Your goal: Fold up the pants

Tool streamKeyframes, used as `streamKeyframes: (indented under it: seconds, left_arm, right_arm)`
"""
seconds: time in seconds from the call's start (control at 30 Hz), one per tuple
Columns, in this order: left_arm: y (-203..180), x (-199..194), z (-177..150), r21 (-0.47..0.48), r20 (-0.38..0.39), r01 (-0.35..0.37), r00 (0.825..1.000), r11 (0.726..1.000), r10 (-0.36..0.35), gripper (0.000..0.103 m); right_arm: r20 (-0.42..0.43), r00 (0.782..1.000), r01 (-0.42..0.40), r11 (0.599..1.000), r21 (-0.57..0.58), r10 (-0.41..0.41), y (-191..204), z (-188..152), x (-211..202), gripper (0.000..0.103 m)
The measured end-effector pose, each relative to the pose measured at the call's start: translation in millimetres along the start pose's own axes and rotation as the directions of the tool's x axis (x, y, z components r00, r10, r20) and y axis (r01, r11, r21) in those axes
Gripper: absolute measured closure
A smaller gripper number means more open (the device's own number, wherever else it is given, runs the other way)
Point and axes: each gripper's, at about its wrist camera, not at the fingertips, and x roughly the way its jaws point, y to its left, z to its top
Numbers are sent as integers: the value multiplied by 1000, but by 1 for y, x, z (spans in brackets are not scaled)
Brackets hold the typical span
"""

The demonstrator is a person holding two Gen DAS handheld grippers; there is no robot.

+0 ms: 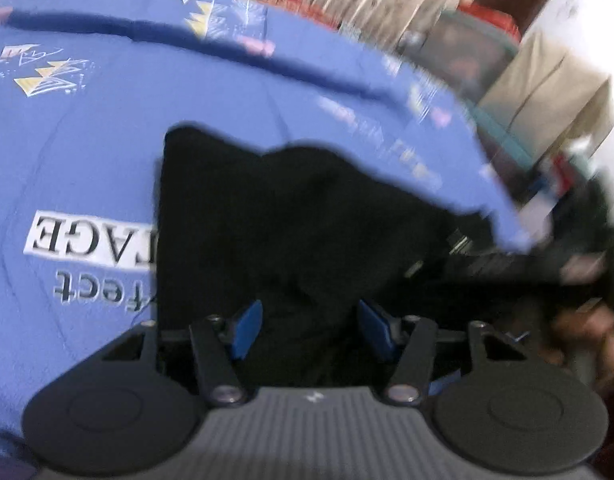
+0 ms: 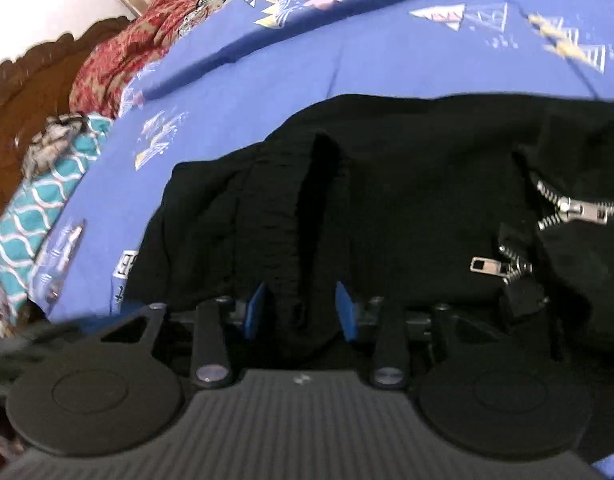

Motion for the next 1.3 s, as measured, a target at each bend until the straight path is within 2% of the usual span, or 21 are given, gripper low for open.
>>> streamKeyframes:
  seconds: [0.07, 0.17, 0.27, 0.33, 0.4, 0.47, 0.5, 0.57, 0.67, 0.73, 0.77, 0.87, 0.97, 1.17, 1.3]
  left_arm:
    - [-3, -1, -5, 22, 18, -8, 1000, 1000, 7, 50]
    - [-3, -2, -3, 3, 10, -10, 1000, 1000, 10, 49]
    - [-3, -9, 0, -18, 14, -10, 1000, 1000, 11, 49]
    - [-4, -15, 5, -40, 22, 3, 1000, 999, -2, 49]
    - [-5, -22, 11, -62, 43, 22, 999, 998, -20, 50]
    - [-8, -27, 17, -65, 72, 50, 996, 997, -45, 50]
    - [-9, -27, 20, -61, 81, 58, 995, 996, -53, 50]
    - [-16, -24, 22, -45, 81, 69, 995, 997, -65, 50]
    - [-20, -5, 18, -47, 20, 60, 998, 997, -59, 50]
    - [-17, 9, 10, -55, -15, 40, 999, 998, -41, 50]
    - [-16, 14, 7, -43, -19, 25, 999, 999, -26, 50]
    - [-14, 16, 3, -43, -14, 24, 1000, 999, -24, 50]
    - [-11, 16, 6, -71, -23, 31, 999, 997, -33, 50]
    - [-12, 16, 6, -67, -22, 18, 1000, 998, -20, 50]
    - [-11, 15, 5, -74, -18, 22, 1000, 997, -23, 50]
  right_arm:
    - [5, 1000, 18, 1000, -8, -18, 0, 0, -4, 57]
    - [35, 999, 12, 1000, 5, -13, -4, -5, -21, 58]
    - [118, 992, 41, 999, 32, -44, -16, -5, -48, 56]
    - [196, 977, 70, 995, 68, -82, -32, -3, -74, 56]
    - [278, 950, 111, 986, 125, -143, -54, -3, -104, 53]
    - [344, 911, 161, 965, 206, -226, -79, -9, -130, 42]
    - [362, 895, 178, 952, 249, -262, -92, -12, -141, 40]
    - [375, 867, 202, 918, 340, -329, -117, -20, -160, 33]
    - [384, 825, 240, 872, 427, -415, -145, -35, -177, 27]
    - [378, 812, 241, 845, 478, -445, -160, -45, -180, 25]
    - [368, 819, 221, 835, 504, -440, -167, -50, -178, 24]
    - [336, 864, 136, 817, 560, -374, -183, -64, -168, 23]
    - [354, 861, 135, 836, 531, -365, -178, -67, -168, 22]
    - [347, 892, 113, 887, 448, -289, -157, -57, -162, 22]
    - [344, 895, 108, 887, 450, -283, -162, -59, -160, 22]
